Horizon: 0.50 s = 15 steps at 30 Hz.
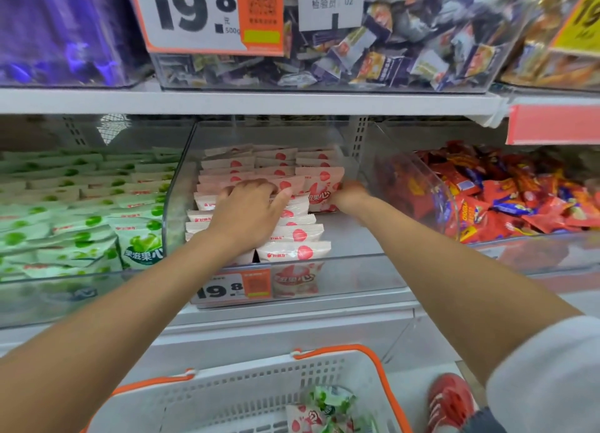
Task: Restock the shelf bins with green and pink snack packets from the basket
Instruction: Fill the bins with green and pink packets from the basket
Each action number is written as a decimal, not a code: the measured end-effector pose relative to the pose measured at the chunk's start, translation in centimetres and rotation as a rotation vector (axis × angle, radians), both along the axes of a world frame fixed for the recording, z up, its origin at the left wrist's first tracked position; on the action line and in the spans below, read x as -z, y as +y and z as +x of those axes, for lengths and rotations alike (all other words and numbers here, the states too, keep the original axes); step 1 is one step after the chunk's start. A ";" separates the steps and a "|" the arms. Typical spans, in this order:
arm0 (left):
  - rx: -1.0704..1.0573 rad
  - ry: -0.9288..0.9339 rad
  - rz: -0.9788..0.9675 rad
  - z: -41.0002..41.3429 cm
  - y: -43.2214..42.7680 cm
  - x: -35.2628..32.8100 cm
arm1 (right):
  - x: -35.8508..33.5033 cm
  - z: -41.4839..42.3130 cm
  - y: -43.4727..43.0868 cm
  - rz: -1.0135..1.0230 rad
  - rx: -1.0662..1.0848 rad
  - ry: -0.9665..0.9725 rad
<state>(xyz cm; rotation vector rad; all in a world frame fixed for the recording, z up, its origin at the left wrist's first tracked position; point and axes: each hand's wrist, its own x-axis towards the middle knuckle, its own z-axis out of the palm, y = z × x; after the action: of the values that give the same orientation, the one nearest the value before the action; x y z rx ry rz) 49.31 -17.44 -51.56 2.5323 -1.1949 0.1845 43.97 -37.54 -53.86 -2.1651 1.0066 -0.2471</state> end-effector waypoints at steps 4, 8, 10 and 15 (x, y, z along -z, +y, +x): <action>0.012 0.061 -0.042 -0.3 0.1 -0.7 | -1.1 -1.8 0.2 -0.037 0.013 0.033; 0.003 0.052 -0.137 -2.3 0.9 -2.2 | -2.5 -5.2 2.2 -0.206 0.042 -0.017; 0.025 0.082 -0.242 -4.5 1.9 -2.8 | -3.3 -7.4 4.4 -0.328 0.019 -0.119; 0.001 0.233 -0.187 -10.6 6.2 -1.3 | -3.2 -13.5 12.2 -0.504 -0.112 -0.382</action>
<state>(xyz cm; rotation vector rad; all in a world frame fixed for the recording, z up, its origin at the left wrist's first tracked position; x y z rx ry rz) 38.74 -11.21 -50.31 2.3173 -1.0378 -0.0006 30.47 -25.37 -50.71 -2.4714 0.6461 -0.9040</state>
